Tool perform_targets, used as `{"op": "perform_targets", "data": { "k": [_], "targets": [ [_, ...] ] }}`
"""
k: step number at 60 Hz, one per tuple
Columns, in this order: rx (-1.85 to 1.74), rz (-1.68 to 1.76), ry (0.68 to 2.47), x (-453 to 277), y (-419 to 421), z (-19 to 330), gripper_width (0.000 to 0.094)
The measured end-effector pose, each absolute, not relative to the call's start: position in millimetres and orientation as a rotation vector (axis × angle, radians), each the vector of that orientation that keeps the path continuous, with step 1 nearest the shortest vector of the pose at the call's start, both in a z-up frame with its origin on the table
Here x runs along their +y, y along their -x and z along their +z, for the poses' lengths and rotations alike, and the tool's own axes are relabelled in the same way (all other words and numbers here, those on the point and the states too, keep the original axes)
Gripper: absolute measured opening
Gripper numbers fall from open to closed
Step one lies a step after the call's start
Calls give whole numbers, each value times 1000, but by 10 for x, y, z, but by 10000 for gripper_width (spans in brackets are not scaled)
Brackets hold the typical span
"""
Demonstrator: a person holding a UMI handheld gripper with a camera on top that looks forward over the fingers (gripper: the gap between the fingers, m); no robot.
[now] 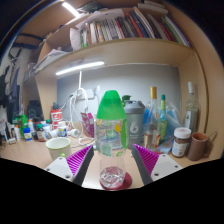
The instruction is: Pour water
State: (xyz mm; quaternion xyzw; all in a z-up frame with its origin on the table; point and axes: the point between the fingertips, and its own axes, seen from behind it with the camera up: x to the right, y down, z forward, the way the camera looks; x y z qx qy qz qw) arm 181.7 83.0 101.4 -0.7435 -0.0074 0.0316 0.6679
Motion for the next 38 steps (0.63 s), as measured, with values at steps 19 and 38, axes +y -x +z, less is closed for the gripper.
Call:
{"op": "perform_targets", "data": {
  "k": [19, 38],
  "targets": [
    [-61, 138, 1682, -601, -1574, 1109, 836],
    [-123, 84, 1613, -2189, -1363, 1187, 835]
  ]
}}
